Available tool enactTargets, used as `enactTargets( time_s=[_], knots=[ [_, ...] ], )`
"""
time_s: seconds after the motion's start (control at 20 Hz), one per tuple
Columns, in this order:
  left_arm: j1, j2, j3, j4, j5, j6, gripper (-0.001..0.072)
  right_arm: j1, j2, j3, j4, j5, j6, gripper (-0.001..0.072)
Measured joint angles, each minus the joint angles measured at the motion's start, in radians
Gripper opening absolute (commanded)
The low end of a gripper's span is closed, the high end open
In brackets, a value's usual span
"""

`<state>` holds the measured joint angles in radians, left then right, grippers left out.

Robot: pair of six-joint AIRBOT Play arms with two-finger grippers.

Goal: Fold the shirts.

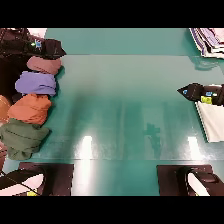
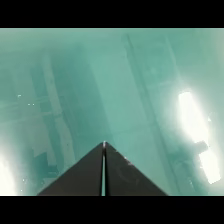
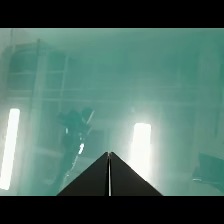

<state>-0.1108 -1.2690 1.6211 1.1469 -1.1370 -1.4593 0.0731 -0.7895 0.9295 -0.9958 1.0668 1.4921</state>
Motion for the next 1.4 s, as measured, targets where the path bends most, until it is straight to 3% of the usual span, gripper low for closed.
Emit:
enactTargets(
  time_s=[0.7, 0.8, 0.95, 1.15, 1.4],
  knots=[
    [0.0, 0.0, 0.0, -0.008, 0.001, -0.002, 0.0039, 0.005, 0.0, 0.0, 0.001, -0.002, 0.0, 0.0017],
    [0.0, -0.001, 0.0, 0.002, 0.023, 0.002, 0.065, 0.005, 0.0, 0.0, 0.001, -0.005, 0.0, 0.0017],
    [0.008, -0.014, 0.0, 0.149, 0.082, -0.011, 0.0672, 0.005, 0.0, 0.0, 0.001, -0.01, 0.0, 0.0017],
    [0.092, -0.105, 0.0, 0.357, 0.17, -0.092, 0.0676, 0.005, 0.0, 0.0, 0.001, -0.017, 0.0, 0.0017],
    [0.214, -0.304, 0.0, 0.416, 0.275, -0.124, 0.0676, 0.005, 0.0, 0.0, 0.001, -0.021, 0.0, 0.0017]
  ],
)
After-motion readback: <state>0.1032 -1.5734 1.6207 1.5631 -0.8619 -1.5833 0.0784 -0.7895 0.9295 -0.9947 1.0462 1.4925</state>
